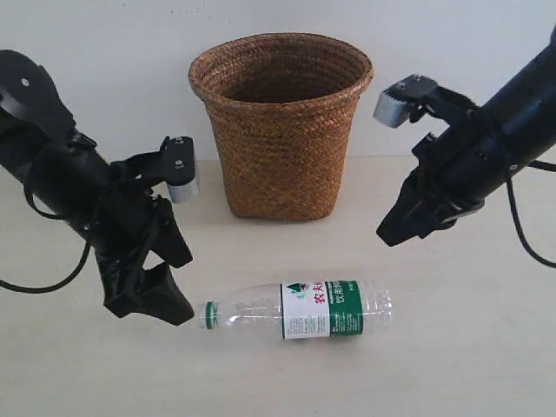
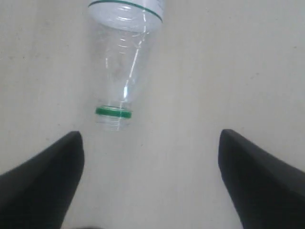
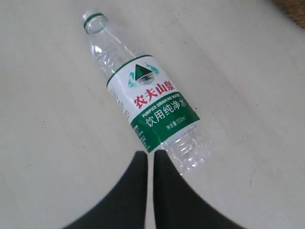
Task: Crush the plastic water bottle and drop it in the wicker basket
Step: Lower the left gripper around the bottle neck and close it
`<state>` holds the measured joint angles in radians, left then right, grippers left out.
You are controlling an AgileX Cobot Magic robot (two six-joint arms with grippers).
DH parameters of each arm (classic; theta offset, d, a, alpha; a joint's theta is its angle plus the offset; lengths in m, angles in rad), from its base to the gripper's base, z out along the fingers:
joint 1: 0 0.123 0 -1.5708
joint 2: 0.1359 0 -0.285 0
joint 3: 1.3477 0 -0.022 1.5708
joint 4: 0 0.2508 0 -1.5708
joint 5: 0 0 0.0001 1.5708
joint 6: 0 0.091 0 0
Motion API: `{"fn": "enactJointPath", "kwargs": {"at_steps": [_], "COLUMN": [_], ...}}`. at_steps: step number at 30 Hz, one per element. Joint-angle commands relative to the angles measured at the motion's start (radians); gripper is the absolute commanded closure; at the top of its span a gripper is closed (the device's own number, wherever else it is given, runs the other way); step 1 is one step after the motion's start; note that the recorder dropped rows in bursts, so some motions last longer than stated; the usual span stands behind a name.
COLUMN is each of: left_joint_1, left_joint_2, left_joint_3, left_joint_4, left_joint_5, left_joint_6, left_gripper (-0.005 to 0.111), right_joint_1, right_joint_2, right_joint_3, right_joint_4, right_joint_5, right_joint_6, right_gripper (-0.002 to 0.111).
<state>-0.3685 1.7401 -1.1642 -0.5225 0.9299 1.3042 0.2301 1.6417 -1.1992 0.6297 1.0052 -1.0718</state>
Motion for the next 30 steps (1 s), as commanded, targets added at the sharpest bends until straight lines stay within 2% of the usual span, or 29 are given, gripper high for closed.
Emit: {"fn": "enactJointPath", "kwargs": {"at_steps": [1,6,11,16,19,30], "left_joint_1": [-0.005,-0.005,-0.047,-0.091,-0.093,-0.095], "left_joint_2": [0.067,0.125,0.159,0.184,0.200,0.325], "left_joint_3": [-0.029,-0.066,-0.076,-0.076,-0.082,-0.151], "left_joint_4": [-0.016,-0.013,0.025,0.058,0.099,0.097], "left_joint_5": [-0.029,-0.019,-0.063,-0.148,-0.149,-0.170], "left_joint_6": [0.025,0.053,0.092,0.108,0.108,0.103], "left_gripper": [0.032,0.032,0.032,0.023,0.023,0.026], "right_joint_1": [0.030,0.033,0.033,0.033,0.033,0.033], "right_joint_2": [0.046,0.075,0.089,0.101,0.109,0.115], "right_joint_3": [-0.037,-0.059,-0.059,-0.059,-0.059,-0.059], "right_joint_4": [-0.086,-0.113,-0.120,-0.120,-0.120,-0.120], "right_joint_5": [0.005,0.005,-0.004,-0.002,0.000,-0.011], "right_joint_6": [0.027,0.059,0.059,0.061,0.063,0.063], "right_gripper": [0.108,0.108,0.108,0.108,0.108,0.108]}}
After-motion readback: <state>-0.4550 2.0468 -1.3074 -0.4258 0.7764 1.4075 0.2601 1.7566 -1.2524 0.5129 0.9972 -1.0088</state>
